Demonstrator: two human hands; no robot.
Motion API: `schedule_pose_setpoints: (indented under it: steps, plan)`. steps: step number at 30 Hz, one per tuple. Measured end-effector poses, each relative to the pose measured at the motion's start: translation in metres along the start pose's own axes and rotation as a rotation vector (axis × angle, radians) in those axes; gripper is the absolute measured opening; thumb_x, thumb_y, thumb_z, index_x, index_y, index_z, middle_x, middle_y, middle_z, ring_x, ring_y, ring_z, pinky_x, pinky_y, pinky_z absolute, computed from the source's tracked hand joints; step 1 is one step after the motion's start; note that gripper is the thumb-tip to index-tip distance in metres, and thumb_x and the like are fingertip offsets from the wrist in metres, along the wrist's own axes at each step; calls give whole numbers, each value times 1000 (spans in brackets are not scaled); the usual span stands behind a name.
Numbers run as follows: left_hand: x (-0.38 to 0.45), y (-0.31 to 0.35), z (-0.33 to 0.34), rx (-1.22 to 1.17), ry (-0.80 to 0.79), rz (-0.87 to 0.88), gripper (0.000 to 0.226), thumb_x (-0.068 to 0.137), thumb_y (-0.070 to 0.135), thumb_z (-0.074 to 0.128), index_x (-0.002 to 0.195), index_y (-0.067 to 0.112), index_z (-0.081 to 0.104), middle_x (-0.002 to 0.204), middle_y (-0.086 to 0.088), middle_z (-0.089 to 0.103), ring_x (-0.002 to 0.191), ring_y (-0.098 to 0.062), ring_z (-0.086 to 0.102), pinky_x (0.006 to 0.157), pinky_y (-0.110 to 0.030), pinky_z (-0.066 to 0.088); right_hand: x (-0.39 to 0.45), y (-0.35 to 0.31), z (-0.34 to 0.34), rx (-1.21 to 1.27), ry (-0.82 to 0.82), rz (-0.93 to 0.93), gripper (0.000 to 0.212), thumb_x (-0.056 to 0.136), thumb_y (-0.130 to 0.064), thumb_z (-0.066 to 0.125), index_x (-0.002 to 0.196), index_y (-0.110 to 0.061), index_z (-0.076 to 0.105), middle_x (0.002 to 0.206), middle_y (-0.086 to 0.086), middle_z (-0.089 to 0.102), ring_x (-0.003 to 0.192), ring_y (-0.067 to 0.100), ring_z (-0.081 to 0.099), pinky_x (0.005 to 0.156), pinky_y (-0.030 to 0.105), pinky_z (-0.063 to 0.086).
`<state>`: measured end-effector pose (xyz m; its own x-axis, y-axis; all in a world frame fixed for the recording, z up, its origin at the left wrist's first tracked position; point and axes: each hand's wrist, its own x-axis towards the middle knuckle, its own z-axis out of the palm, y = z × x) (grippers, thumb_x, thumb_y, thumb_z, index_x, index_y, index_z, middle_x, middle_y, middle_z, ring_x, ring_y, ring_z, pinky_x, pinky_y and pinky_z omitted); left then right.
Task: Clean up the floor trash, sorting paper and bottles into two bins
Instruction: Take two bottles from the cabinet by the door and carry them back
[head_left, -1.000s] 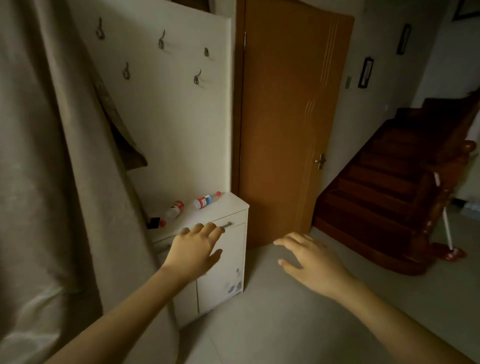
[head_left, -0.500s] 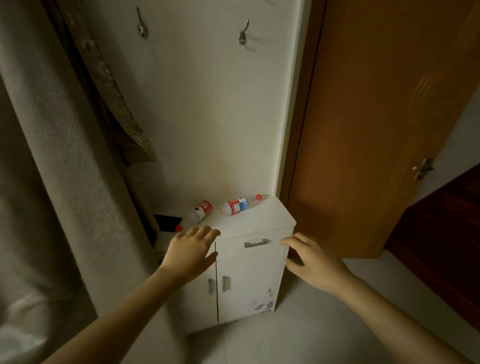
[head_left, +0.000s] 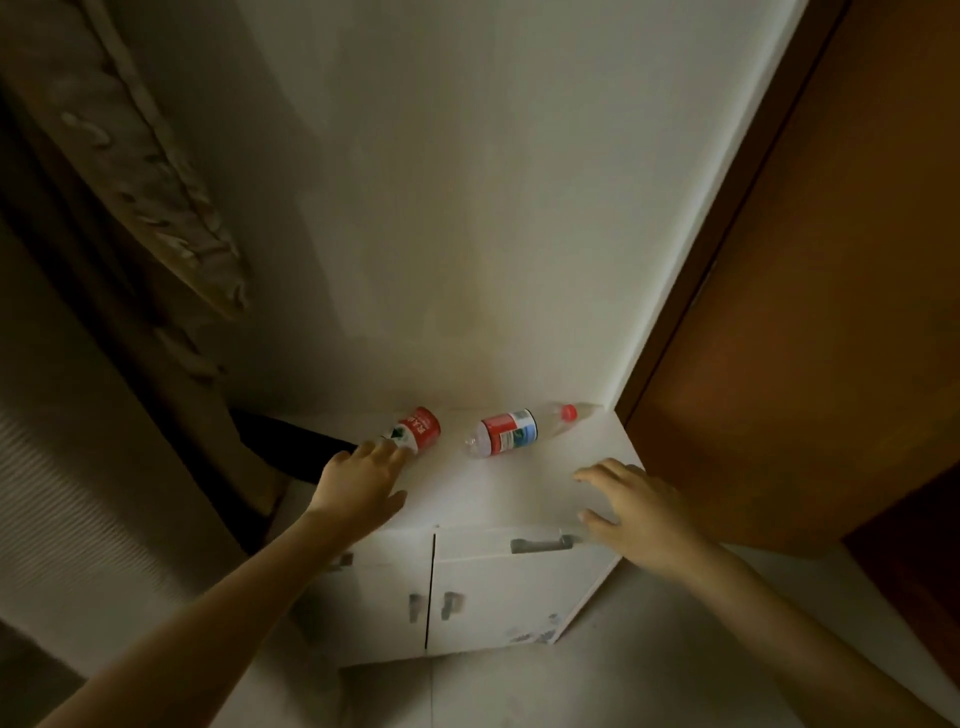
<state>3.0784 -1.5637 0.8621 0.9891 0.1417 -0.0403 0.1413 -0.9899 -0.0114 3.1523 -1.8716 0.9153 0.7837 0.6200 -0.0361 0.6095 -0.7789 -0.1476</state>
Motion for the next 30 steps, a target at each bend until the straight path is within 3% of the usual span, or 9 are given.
schedule_pose_setpoints:
  steps: [5, 10, 16, 19, 22, 23, 26, 30]
  plan:
    - [56, -15, 25, -68, -88, -81, 58, 90, 44, 52, 141, 24, 32, 137, 1, 44, 115, -18, 50, 87, -31, 48, 82, 25, 24, -58, -72, -46, 52, 91, -39, 52, 139, -27, 36, 135, -5, 45, 119, 15, 47, 90, 30, 46]
    - [104, -26, 58, -131, -162, -172, 73, 87, 46, 58, 148, 25, 24, 144, -3, 40, 118, -25, 49, 87, -35, 44, 170, 47, 53, -142, -167, -125, 62, 88, -31, 53, 144, -26, 29, 141, 0, 39, 124, 23, 42, 94, 35, 42]
    - [152, -24, 82, -113, -291, -245, 83, 91, 46, 50, 152, 29, -3, 148, -7, 33, 119, -28, 47, 93, -39, 39, 255, 70, 82, -152, -251, -201, 72, 84, -15, 59, 148, -22, 27, 149, 5, 33, 134, 27, 36, 100, 38, 35]
    - [172, -18, 84, -89, -342, -292, 88, 90, 47, 51, 152, 28, -9, 143, -9, 36, 118, -29, 48, 95, -39, 37, 277, 76, 106, -184, -327, -288, 78, 69, -14, 75, 139, -20, 43, 131, 7, 54, 117, 31, 53, 88, 41, 45]
    - [184, -21, 91, -174, -361, -344, 94, 85, 50, 57, 152, 32, -7, 143, -9, 37, 120, -29, 47, 98, -37, 35, 299, 80, 124, -279, -314, -344, 88, 26, -27, 90, 111, -22, 66, 96, 0, 69, 81, 25, 65, 63, 36, 54]
    - [186, -23, 90, -199, -362, -356, 95, 84, 51, 59, 152, 33, -6, 143, -8, 38, 121, -29, 46, 98, -37, 34, 304, 78, 123, -296, -304, -365, 86, 26, -30, 89, 108, -25, 65, 95, -2, 69, 79, 23, 64, 63, 36, 53]
    - [185, -29, 81, -185, -334, -364, 95, 82, 49, 62, 152, 34, -2, 139, -8, 41, 120, -29, 46, 96, -37, 35, 314, 67, 110, -263, -388, -430, 65, 69, -29, 71, 129, -27, 47, 124, -3, 56, 112, 24, 53, 89, 37, 44]
    - [170, -36, 62, -182, -257, -429, 96, 82, 52, 61, 151, 35, -3, 137, -9, 43, 118, -28, 48, 93, -37, 39, 320, 48, 96, -224, -392, -504, 65, 77, -33, 61, 137, -29, 37, 129, -2, 51, 119, 22, 46, 94, 31, 38]
